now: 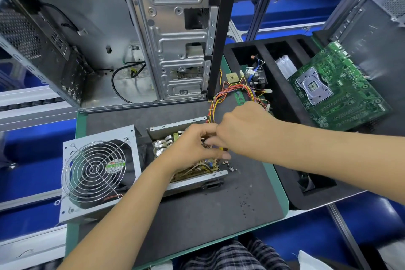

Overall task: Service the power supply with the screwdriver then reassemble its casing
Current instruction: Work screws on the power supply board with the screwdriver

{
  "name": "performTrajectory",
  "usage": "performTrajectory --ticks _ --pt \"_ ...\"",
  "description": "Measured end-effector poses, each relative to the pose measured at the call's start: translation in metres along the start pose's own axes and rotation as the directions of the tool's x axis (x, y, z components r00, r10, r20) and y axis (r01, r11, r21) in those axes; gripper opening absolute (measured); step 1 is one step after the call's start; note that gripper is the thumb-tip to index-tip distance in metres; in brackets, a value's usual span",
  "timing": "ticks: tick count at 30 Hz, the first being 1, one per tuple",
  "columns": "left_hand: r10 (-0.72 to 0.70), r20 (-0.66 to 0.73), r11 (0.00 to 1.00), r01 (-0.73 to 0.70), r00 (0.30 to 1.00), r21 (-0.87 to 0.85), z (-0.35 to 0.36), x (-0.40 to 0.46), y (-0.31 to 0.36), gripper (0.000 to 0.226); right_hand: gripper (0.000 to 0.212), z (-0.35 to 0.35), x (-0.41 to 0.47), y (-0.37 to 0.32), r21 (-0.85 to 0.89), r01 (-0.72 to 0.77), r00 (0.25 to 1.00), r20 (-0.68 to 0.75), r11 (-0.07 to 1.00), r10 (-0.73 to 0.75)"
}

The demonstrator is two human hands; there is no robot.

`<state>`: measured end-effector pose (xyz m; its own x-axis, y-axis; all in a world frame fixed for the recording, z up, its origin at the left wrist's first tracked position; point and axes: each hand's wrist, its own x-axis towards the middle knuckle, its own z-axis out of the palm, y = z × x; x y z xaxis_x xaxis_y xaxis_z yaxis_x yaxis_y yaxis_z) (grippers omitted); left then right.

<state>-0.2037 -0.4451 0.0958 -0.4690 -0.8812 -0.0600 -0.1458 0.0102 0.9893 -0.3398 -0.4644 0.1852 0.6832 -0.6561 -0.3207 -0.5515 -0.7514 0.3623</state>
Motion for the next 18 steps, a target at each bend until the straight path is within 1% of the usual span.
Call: performTrajectory --ticks 1,2,3,4,6,7,8,10,12,14,16,17,18 --pt "-0.005 0.002 1.0 0.005 1.0 -0.012 0.0 0.0 0.0 0.026 0.041 0.001 -0.001 0.002 0.0 -0.014 1.0 -0.017 1.0 0.014" --pt "-0.005 -0.002 1.0 0.005 1.0 0.002 0.0 0.0 0.0 0.021 0.037 0.001 -0.004 0.004 0.02 -0.008 0.999 -0.044 1.0 0.009" --pt "0.002 -0.006 0.999 -0.002 1.0 0.038 -0.002 0.001 -0.002 0.019 0.027 0.001 -0.006 0.007 0.058 0.016 0.999 -0.048 0.998 -0.013" --pt "0.021 -0.001 0.997 -0.021 1.0 0.073 -0.004 0.001 -0.004 0.018 0.022 0.0 -0.01 0.009 0.097 0.051 0.998 -0.029 0.994 -0.049" --pt "0.051 0.021 0.994 -0.053 0.998 0.094 -0.007 0.001 -0.007 0.028 0.04 -0.002 -0.012 0.014 0.113 0.112 0.994 0.003 0.987 -0.113" --pt "0.06 0.037 0.995 -0.063 0.998 0.079 -0.007 0.0 -0.007 0.034 0.041 -0.003 -0.011 0.015 0.089 0.131 0.991 0.012 0.987 -0.133" --pt "0.065 0.055 0.996 -0.068 0.996 0.055 -0.007 0.0 -0.007 0.039 0.036 -0.005 -0.011 0.016 0.072 0.135 0.99 0.022 0.988 -0.137" --pt "0.067 0.08 0.997 -0.069 0.995 0.03 -0.004 -0.002 -0.005 0.054 0.019 -0.008 -0.009 0.013 0.041 0.128 0.991 0.024 0.991 -0.129" --pt "0.052 0.084 0.998 -0.056 0.995 0.04 -0.001 -0.001 -0.004 0.055 0.028 -0.009 -0.008 0.007 -0.001 0.112 0.993 0.022 0.994 -0.112" --pt "0.049 0.083 0.997 -0.054 0.995 0.061 -0.001 0.0 -0.007 0.054 0.031 -0.009 -0.006 0.003 -0.031 0.095 0.995 -0.017 0.995 -0.096" --pt "0.051 0.101 0.996 -0.058 0.994 0.072 -0.003 -0.001 -0.008 0.053 0.039 -0.007 -0.007 0.003 -0.04 0.06 0.998 -0.035 0.997 -0.061" --pt "0.053 0.104 0.995 -0.061 0.993 0.082 -0.004 -0.002 -0.009 0.049 0.04 -0.009 -0.008 0.003 -0.012 0.061 0.998 -0.035 0.998 -0.061" --pt "0.051 0.093 0.994 -0.06 0.994 0.095 -0.005 -0.003 -0.008 0.042 0.034 -0.008 -0.009 0.004 0.031 0.07 0.997 -0.012 0.997 -0.07"
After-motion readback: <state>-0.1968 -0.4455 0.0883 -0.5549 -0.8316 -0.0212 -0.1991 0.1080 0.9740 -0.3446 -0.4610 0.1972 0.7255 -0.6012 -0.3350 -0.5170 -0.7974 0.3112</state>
